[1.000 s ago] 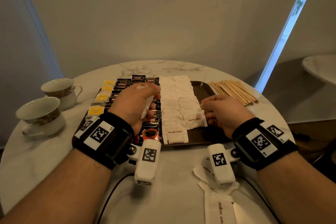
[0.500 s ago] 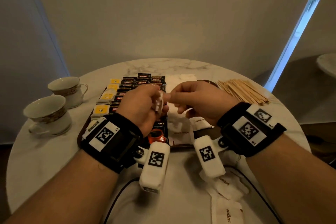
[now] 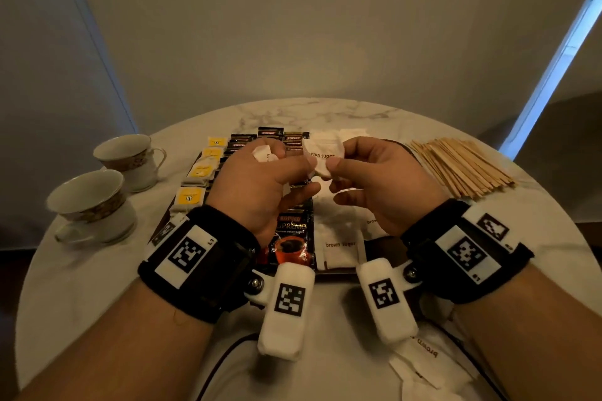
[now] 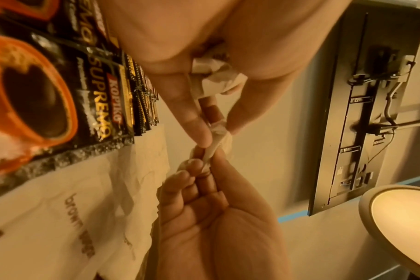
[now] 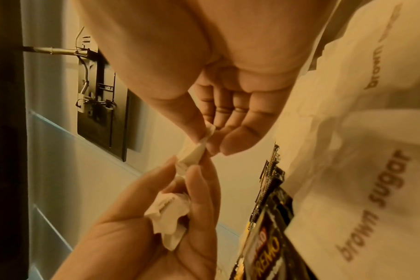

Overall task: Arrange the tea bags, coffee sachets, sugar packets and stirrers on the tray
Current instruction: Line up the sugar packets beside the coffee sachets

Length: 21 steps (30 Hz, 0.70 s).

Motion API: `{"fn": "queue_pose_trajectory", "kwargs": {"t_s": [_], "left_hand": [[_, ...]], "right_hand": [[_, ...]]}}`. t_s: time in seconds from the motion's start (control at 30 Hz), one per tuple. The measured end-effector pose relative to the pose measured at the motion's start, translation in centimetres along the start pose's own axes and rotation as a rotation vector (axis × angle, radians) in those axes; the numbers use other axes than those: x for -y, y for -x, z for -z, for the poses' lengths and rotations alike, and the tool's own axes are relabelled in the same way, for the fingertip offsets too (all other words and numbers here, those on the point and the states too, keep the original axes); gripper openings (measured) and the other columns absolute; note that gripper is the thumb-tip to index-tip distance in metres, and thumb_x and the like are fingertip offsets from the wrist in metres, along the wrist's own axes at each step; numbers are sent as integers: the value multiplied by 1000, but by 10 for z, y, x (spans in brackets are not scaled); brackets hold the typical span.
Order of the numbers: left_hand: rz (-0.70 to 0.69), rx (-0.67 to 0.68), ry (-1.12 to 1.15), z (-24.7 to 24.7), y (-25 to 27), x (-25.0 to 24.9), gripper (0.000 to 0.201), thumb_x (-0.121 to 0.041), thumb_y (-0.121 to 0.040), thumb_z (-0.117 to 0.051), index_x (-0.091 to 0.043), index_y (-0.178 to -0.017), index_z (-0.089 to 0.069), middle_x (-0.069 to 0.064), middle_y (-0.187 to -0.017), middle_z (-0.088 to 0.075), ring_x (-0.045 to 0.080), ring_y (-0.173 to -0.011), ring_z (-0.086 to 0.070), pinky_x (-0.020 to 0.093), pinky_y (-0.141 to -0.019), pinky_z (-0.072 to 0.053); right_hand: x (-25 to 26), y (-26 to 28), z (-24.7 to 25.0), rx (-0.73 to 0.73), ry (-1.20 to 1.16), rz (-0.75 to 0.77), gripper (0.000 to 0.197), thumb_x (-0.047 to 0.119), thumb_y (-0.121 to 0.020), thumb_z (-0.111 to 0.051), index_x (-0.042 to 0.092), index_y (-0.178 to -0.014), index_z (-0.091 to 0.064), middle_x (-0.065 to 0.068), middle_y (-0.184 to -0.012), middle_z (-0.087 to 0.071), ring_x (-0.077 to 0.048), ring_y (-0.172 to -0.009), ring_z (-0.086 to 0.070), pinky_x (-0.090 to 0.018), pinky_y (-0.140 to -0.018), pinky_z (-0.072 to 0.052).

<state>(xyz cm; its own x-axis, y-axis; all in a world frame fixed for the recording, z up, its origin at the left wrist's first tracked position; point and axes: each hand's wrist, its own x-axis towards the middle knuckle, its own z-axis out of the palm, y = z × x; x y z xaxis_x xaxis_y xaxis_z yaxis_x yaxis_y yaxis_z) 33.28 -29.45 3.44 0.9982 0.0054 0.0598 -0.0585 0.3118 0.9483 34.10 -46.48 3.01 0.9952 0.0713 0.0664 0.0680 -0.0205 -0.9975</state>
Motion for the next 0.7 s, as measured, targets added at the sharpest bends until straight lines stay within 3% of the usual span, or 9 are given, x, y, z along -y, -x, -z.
{"fn": "queue_pose_trajectory", "kwargs": {"t_s": [0.13,0.27,0.37,0.5,0.6,0.7], "left_hand": [[-40,-32,-125,2,-1,0,36,7,-84,-74,-16,-73,-49,11,-89,-77,25,-80,-78,27,-54,-57],[-46,10,-156,0,2,0,35,-3,-82,-82,-15,-75,-50,8,-81,-73,22,-74,-75,29,-56,-56],[-67,5,-215,1,2,2,26,0,-84,-79,-13,-76,-59,10,-93,-74,24,-80,-77,30,-58,-58],[-87,2,-273,3,2,1,21,2,-87,-76,-19,-84,-77,10,-103,-75,24,-85,-78,29,-62,-59],[-96,29,-295,4,3,-2,25,3,-88,-74,-19,-97,-79,4,-103,-78,22,-86,-78,27,-62,-59],[-106,52,-320,3,4,-3,25,3,-87,-75,-18,-100,-79,4,-99,-79,22,-83,-78,27,-61,-58]], "right_hand": [[-3,1,-3,-34,-22,13,10,10,-98,-64,12,-105,-71,-2,-85,-73,-17,-72,-66,-34,-68,-57],[-3,3,-4,-80,-16,73,8,13,-98,-65,11,-104,-70,-6,-87,-72,-18,-74,-66,-38,-71,-61],[-2,6,-4,-49,-12,72,14,20,-95,-71,11,-105,-70,-9,-92,-73,-18,-74,-67,-39,-73,-62],[-2,7,-1,24,20,31,24,18,-89,-77,10,-111,-72,-9,-95,-77,-20,-78,-72,-38,-75,-63],[0,7,1,59,-22,-9,21,11,-91,-74,8,-111,-73,-8,-91,-75,-17,-74,-69,-35,-73,-61],[3,6,3,79,-43,-54,14,6,-92,-71,5,-106,-73,-8,-86,-71,-16,-69,-65,-33,-67,-59]]}}
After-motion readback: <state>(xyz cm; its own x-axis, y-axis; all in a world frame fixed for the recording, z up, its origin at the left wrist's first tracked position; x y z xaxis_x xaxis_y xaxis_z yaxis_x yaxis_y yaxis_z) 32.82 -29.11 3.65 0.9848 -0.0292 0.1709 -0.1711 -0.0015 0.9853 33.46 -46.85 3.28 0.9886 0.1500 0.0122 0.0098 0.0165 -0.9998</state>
